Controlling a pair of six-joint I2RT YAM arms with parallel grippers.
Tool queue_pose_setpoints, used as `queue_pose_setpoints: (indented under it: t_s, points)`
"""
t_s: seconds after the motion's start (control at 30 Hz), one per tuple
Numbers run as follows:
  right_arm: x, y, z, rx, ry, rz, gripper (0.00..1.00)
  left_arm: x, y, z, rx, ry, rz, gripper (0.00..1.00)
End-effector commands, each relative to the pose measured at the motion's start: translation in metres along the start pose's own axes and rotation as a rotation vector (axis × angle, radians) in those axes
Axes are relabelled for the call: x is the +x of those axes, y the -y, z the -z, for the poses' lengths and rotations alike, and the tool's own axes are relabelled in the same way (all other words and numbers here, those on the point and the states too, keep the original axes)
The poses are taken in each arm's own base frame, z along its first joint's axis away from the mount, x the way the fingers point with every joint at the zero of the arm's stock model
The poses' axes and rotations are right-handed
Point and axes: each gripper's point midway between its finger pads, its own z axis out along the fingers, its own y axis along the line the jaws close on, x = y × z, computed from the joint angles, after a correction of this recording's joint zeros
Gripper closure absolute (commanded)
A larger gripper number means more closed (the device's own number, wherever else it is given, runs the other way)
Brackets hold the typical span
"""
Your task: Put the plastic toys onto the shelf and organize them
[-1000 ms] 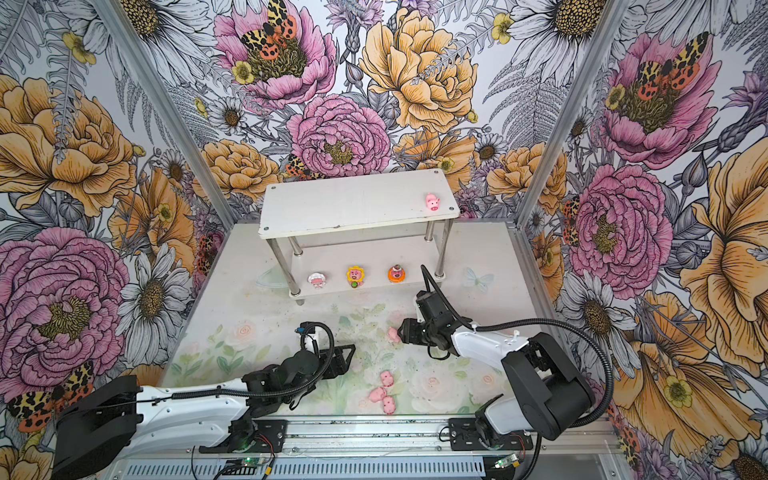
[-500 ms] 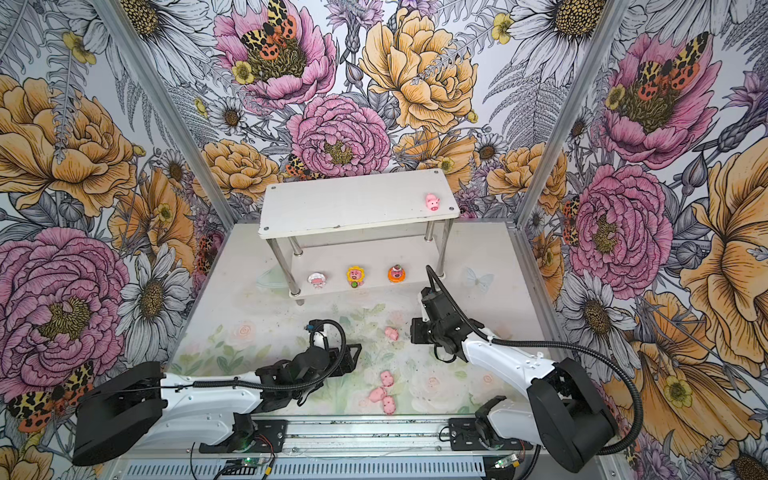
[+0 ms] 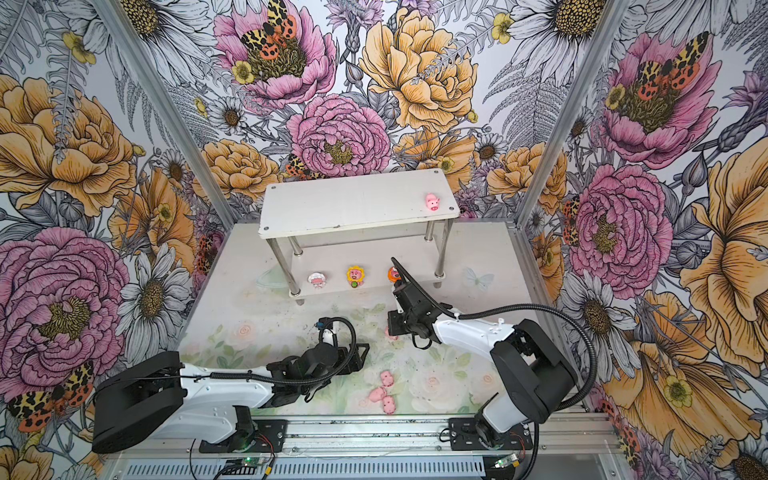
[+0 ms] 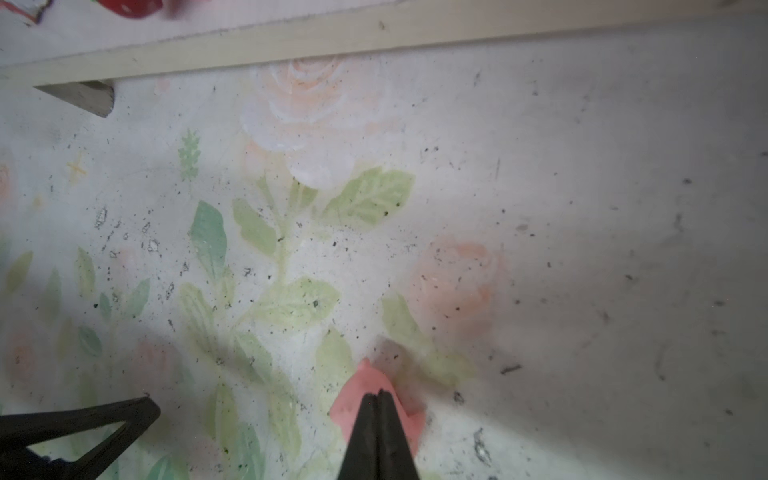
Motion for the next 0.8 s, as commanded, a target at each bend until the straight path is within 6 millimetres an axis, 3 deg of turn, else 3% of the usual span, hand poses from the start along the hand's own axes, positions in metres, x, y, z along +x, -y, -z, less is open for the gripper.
queue_pose_setpoints:
  t_s: [0.0, 0.33, 0.43, 0.53, 0.77]
  points:
    - [-0.001, -0.010, -0.008, 0.011, 0.002, 0.046, 1.00, -0.008, 0.012, -0.001, 0.039, 0.013, -0.002, 0.12]
    - [0.041, -0.020, -0.022, 0.015, -0.073, 0.066, 1.00, -0.008, 0.011, -0.002, 0.041, 0.011, -0.002, 0.12]
    - [0.054, -0.035, -0.022, -0.008, -0.089, 0.094, 1.00, -0.007, 0.011, -0.002, 0.043, 0.008, 0.000, 0.12]
    - [0.056, -0.042, -0.019, -0.020, -0.086, 0.105, 1.00, -0.008, 0.012, -0.001, 0.046, 0.008, 0.001, 0.12]
    - [0.035, -0.046, 0.004, -0.008, -0.016, 0.140, 1.00, -0.007, 0.011, -0.001, 0.046, 0.007, 0.005, 0.12]
